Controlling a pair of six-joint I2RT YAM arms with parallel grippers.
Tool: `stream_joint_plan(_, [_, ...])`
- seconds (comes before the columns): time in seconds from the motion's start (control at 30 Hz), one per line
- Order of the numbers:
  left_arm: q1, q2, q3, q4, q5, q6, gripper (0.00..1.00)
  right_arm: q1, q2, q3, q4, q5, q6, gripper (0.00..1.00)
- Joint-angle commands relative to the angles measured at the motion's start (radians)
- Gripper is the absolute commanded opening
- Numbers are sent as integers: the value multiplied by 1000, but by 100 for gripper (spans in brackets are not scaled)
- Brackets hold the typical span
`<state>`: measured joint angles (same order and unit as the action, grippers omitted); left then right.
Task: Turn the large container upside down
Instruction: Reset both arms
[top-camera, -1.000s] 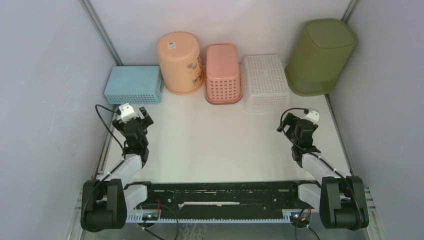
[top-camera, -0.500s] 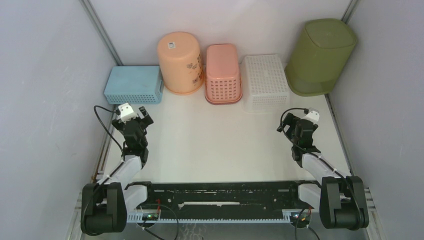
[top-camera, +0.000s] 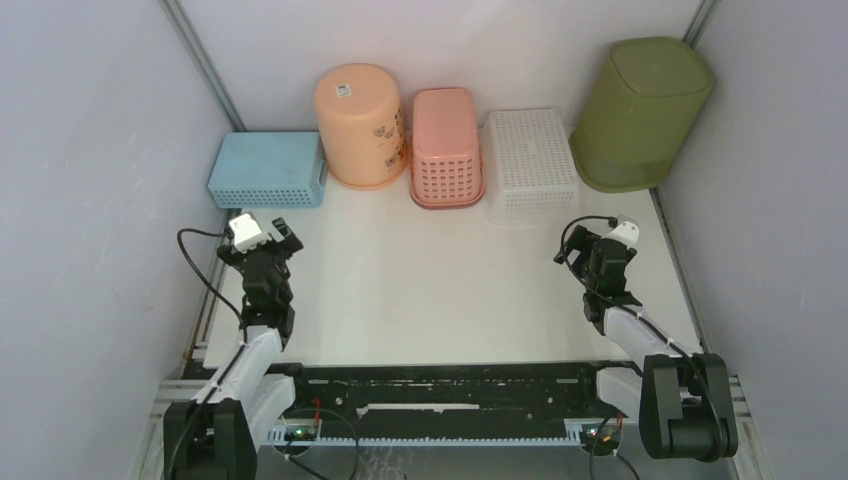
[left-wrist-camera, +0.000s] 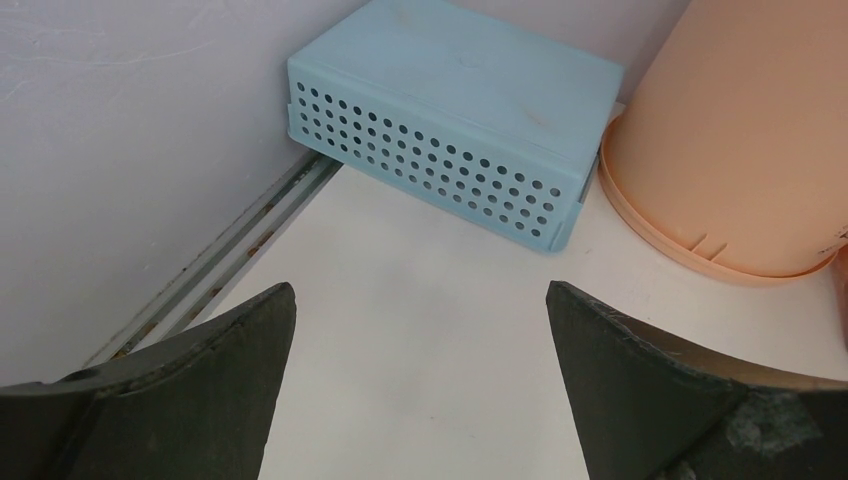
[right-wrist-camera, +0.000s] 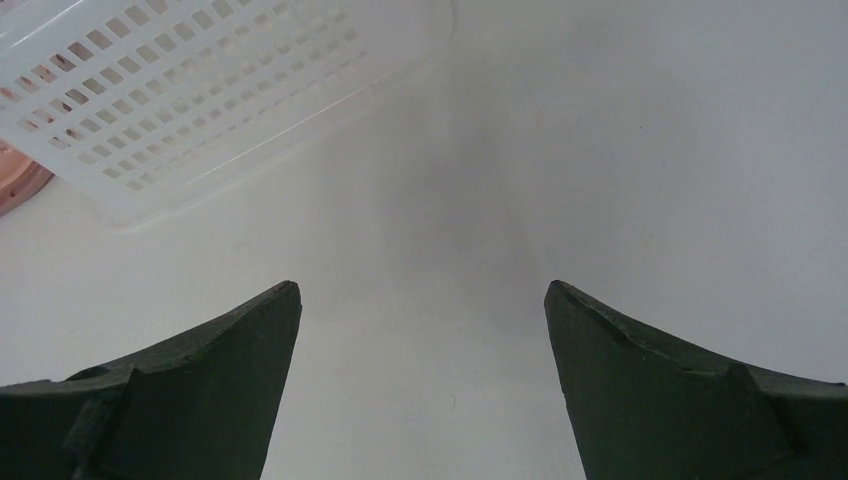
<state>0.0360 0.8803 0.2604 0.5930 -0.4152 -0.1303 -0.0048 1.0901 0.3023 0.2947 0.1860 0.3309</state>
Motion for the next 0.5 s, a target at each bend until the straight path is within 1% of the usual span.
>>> stream_joint_plan(0.0, [7, -19, -19, 16, 9, 9, 100, 5, -24, 33, 26, 18, -8, 100])
stream_joint_plan(0.47, [7, -24, -19, 17, 34, 4, 100, 12, -37, 26, 32, 20, -15, 100])
